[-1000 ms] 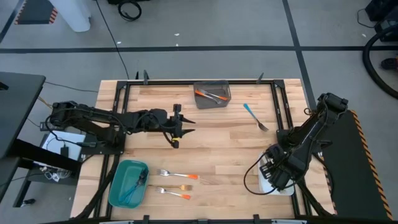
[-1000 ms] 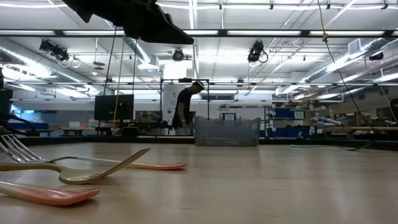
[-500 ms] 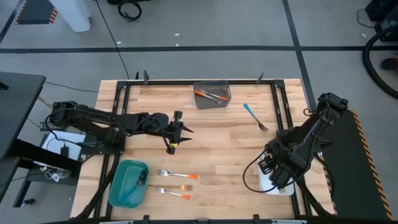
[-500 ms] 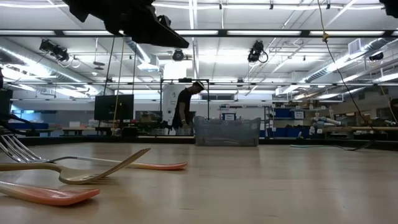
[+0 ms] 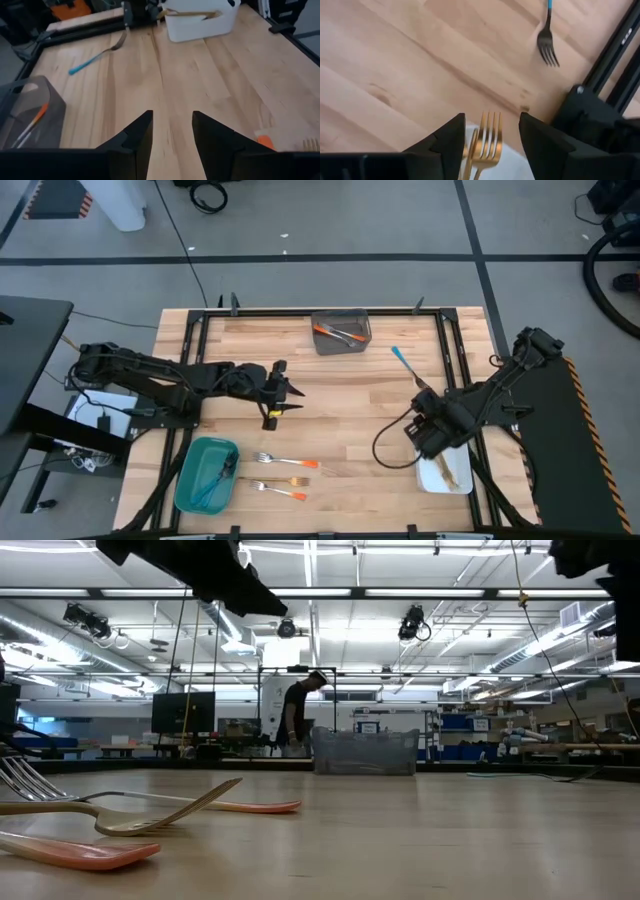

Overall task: Sort silverware by color (type)
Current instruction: Put the blue fork into the green bin

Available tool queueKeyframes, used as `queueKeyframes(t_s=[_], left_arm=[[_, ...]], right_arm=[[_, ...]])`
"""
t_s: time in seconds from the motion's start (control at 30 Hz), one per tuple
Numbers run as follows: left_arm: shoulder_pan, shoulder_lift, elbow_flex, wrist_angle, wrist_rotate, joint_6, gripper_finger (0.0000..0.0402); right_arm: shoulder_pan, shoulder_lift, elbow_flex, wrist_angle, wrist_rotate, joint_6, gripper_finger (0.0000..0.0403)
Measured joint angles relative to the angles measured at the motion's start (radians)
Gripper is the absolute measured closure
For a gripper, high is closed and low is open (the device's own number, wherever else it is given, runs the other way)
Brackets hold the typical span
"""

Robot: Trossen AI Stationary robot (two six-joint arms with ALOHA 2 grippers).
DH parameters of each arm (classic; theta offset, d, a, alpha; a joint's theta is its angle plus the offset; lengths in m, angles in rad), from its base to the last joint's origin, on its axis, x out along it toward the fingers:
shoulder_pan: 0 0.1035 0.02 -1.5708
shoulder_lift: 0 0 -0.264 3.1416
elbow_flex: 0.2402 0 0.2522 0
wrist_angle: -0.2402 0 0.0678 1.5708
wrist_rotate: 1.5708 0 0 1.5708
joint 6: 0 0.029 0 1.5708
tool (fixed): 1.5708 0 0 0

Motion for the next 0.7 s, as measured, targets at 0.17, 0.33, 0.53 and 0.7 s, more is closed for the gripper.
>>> queueKeyframes(t_s=[0.17, 0.33, 0.53, 0.7], left_arm=[[-0.002, -0.046, 0.001, -0.052, 0.000, -0.030, 0.0256], [-0.002, -0.069, 0.000, -0.126, 0.001, -0.081, 0.0256], [-0.002, -0.068, -0.001, -0.185, 0.001, -0.105, 0.0256], [-0.001, -0.072, -0.001, -0.194, 0.001, -0.127, 0.0256]], right_arm=[[-0.078, -0.035, 0.000, 0.001, 0.029, -0.119, 0.0219], [-0.167, -0.043, 0.000, 0.002, 0.044, -0.237, 0.0222], [-0.293, -0.042, 0.000, 0.022, 0.054, -0.389, 0.0222], [-0.392, -0.042, 0.000, 0.085, 0.054, -0.534, 0.0222]])
